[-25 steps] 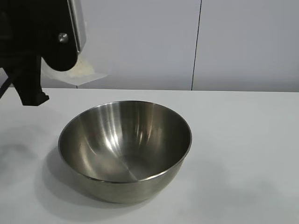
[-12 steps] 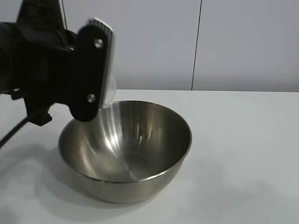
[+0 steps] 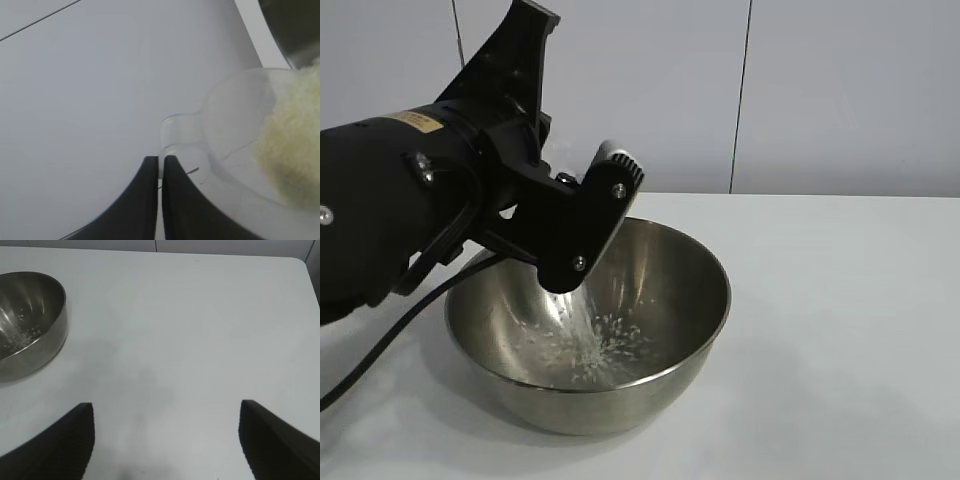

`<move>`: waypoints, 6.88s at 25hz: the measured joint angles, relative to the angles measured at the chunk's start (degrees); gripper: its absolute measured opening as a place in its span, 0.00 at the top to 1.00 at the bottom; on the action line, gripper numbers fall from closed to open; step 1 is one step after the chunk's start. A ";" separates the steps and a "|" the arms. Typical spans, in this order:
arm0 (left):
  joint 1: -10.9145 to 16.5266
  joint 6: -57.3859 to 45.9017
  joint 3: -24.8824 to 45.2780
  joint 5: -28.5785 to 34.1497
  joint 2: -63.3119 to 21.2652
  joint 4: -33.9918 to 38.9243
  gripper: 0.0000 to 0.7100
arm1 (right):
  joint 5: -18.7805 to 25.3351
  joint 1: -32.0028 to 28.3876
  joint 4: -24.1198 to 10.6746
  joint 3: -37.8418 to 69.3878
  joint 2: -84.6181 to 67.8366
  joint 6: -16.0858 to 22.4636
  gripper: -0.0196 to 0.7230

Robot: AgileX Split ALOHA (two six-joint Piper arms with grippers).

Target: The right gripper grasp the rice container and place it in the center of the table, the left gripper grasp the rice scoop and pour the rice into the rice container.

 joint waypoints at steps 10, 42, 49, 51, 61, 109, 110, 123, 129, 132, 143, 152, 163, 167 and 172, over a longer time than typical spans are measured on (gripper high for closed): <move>0.00 11.35 0.00 -0.51 0.00 0.00 0.99 | 0.00 0.00 0.00 0.00 0.00 0.00 0.24; 11.23 -85.57 -0.18 4.05 -13.55 -16.75 0.99 | 0.00 0.00 0.00 0.00 0.00 0.00 0.24; 23.95 -111.43 6.91 16.46 -14.14 6.50 0.99 | 0.00 0.00 0.00 0.00 0.00 0.00 0.24; 27.87 -119.54 10.57 16.81 -14.14 15.87 0.99 | 0.00 0.00 0.00 0.00 0.00 0.00 0.24; 46.79 -148.19 23.04 8.23 -13.38 46.91 0.99 | 0.00 0.00 0.00 0.00 0.00 0.00 0.24; 48.28 -145.46 29.47 2.39 0.55 44.69 0.54 | 0.00 0.00 0.15 0.00 0.00 0.00 0.24; 48.28 -145.46 29.47 4.47 -1.23 44.27 0.54 | 0.00 0.00 0.15 0.00 0.00 0.00 0.24; 56.21 -135.32 2.66 53.89 -18.71 39.06 0.54 | 0.00 0.00 0.15 0.00 0.00 0.00 0.24; 68.71 -133.08 -2.91 64.52 -21.16 39.46 0.54 | 0.00 0.00 0.15 0.00 0.00 0.00 0.24; 73.74 -130.58 -3.67 68.08 -23.60 39.46 0.54 | 0.00 0.00 0.15 0.00 0.00 0.00 0.24; 77.31 -125.48 -16.08 91.12 -48.98 34.42 0.54 | 0.00 0.00 0.15 0.00 0.00 0.00 0.24; 77.31 -117.80 -20.47 106.98 -73.85 26.62 0.54 | 0.00 0.00 0.15 0.00 0.00 0.00 0.24; 74.54 -134.66 -11.97 125.97 -100.34 44.37 0.54 | 0.00 0.00 0.15 0.00 0.00 0.00 0.24; 74.23 -138.28 -6.82 131.48 -101.05 47.73 0.54 | 0.00 0.00 0.15 0.00 0.00 0.00 0.24; 70.86 -139.86 1.97 132.94 -101.05 48.75 0.54 | 0.00 0.00 0.21 0.00 0.00 0.00 0.24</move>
